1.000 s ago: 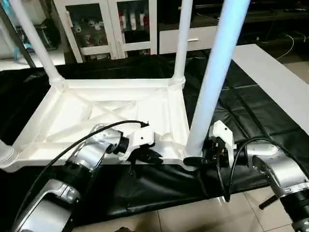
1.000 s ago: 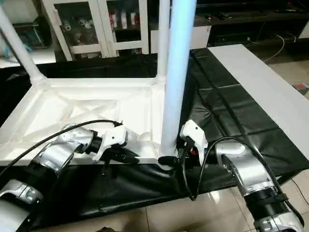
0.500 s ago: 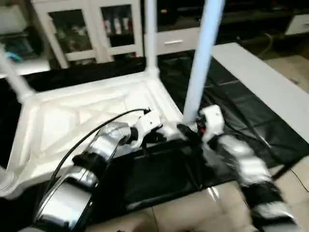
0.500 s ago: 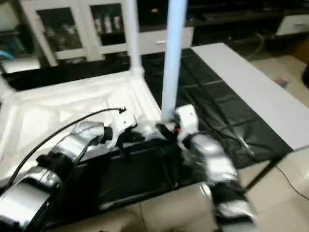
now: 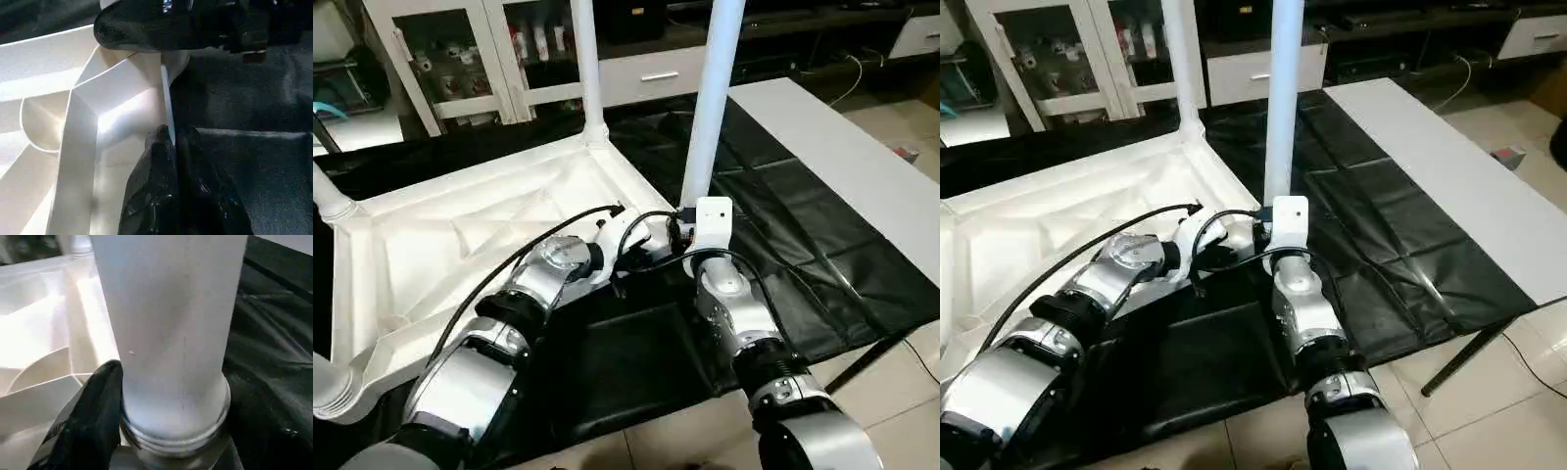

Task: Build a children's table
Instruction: Rotate leg to tighten

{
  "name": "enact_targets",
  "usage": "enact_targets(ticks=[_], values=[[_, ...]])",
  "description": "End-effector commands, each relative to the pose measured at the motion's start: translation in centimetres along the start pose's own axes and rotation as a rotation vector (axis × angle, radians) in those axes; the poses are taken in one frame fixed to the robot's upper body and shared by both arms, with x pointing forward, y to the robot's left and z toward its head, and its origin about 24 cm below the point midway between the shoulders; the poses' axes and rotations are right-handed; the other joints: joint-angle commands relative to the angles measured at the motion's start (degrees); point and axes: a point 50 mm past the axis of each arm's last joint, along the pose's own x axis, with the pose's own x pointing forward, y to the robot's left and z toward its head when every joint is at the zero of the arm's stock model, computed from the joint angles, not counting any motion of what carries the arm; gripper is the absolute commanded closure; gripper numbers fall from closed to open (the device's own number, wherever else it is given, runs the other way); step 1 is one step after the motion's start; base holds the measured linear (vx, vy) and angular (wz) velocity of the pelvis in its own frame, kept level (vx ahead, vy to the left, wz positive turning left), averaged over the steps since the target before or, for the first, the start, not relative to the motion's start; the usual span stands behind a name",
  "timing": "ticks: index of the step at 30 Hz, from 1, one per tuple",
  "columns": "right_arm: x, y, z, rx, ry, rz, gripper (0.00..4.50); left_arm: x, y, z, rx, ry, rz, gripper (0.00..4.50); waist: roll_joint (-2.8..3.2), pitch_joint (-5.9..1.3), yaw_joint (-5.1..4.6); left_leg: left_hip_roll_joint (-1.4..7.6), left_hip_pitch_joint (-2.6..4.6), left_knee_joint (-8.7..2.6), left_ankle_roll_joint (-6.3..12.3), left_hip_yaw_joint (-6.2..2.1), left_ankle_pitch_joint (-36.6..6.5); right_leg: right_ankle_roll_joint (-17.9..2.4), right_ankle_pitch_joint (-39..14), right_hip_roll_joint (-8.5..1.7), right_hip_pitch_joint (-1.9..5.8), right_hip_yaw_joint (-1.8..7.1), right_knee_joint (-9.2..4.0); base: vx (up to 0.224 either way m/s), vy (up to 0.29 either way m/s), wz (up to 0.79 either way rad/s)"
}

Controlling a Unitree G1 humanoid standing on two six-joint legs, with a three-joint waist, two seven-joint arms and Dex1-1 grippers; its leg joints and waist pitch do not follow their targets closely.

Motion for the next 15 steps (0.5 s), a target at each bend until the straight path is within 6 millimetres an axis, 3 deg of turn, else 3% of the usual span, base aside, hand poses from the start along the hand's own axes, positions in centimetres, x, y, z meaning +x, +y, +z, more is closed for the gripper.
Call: enact_targets(ticks=[1,3,4,5,6,7,8,10,11,12,15], values=[[-0.1,1.2,1.3,-0.039,-0.062,0.127,1.13,-0.1,-0.8,0.0,0.073,-0.017,-0.095,4.50,-0.09,-4.35,0.32,2.77,1.05,-3.76,7.38,-1.50,-7.2,-15.5,-2.4,-3.28,3.36,1.80,-2.40,0.000,0.000,0.00],[-0.4,0.8,1.5,-0.051,-0.065,0.163,0.96,-0.6,-0.8,-0.4,0.079,-0.013,-0.116,4.50,0.06,-4.23,0.26,2.82,1.09,-3.81,7.54,-1.45,-7.9,-15.6,-2.7,-3.19,3.41,1.80,-2.54,0.000,0.000,0.00],[-1.0,0.1,1.6,-0.063,-0.060,0.226,0.85,-1.4,-0.9,-1.1,0.095,-0.009,-0.161,4.50,-0.16,-4.07,0.29,2.83,1.19,-3.93,7.21,-1.38,-9.4,-15.6,-4.5,-3.13,3.28,1.85,-2.70,0.000,0.000,0.00],[-1.4,-0.5,1.7,-0.062,-0.057,0.264,0.76,-1.7,-0.9,-1.3,0.093,-0.009,-0.181,4.50,-1.05,-4.01,0.46,2.95,1.04,-4.02,7.07,-1.34,-10.2,-15.3,-6.2,-3.27,3.34,1.99,-2.81,0.000,0.000,0.00],[-1.9,-0.9,1.7,-0.061,-0.043,0.329,0.76,-1.9,-1.0,-1.4,0.092,-0.010,-0.197,4.50,-0.71,-4.07,0.71,2.98,1.19,-4.02,6.87,-1.42,-10.4,-15.2,-6.9,-3.38,3.51,2.01,-2.72,0.000,0.000,0.00],[-2.0,-1.0,1.7,-0.062,-0.040,0.342,0.76,-2.0,-1.0,-1.5,0.093,-0.011,-0.201,4.50,-0.39,-3.94,1.14,3.23,1.45,-4.08,6.71,-1.40,-11.0,-14.8,-8.2,-3.34,3.15,2.09,-2.87,0.000,0.000,0.00],[-3.1,-2.0,1.6,-0.095,-0.017,0.458,0.60,-2.5,-1.1,-1.8,0.093,-0.008,-0.231,4.50,-1.21,-3.78,1.44,3.32,1.39,-4.28,6.33,-1.29,-12.0,-14.5,-9.6,-3.09,3.25,2.04,-3.06,0.000,0.000,0.00],[-4.1,-2.8,1.4,-0.142,0.015,0.563,0.38,-3.0,-1.3,-2.2,0.099,0.000,-0.260,4.50,-0.77,-3.75,2.32,3.63,1.55,-4.36,5.42,-1.31,-12.4,-13.9,-10.7,-3.15,3.10,2.11,-2.85,0.000,0.000,0.00],[-5.3,-3.5,1.1,-0.167,0.055,0.688,0.30,-3.4,-1.7,-2.6,0.093,0.012,-0.311,4.50,-0.87,-3.72,2.59,3.56,1.53,-4.32,4.94,-1.21,-12.2,-13.8,-10.9,-3.20,2.98,2.22,-2.89,0.000,0.000,0.00],[-5.5,-3.6,1.1,-0.170,0.060,0.706,0.17,-3.5,-1.7,-2.7,0.091,0.014,-0.319,4.50,-0.83,-3.81,3.11,3.63,1.45,-4.20,5.01,-1.18,-11.7,-13.6,-10.5,-3.34,3.00,2.32,-2.81,0.000,0.000,0.00],[-6.7,-4.6,0.8,-0.222,0.124,0.842,0.06,-4.2,-2.3,-3.0,0.079,0.029,-0.407,4.50,-0.79,-3.66,3.40,3.55,1.33,-4.22,4.70,-1.05,-12.2,-13.6,-11.9,-3.43,2.73,2.37,-2.98,0.000,0.000,0.00]])
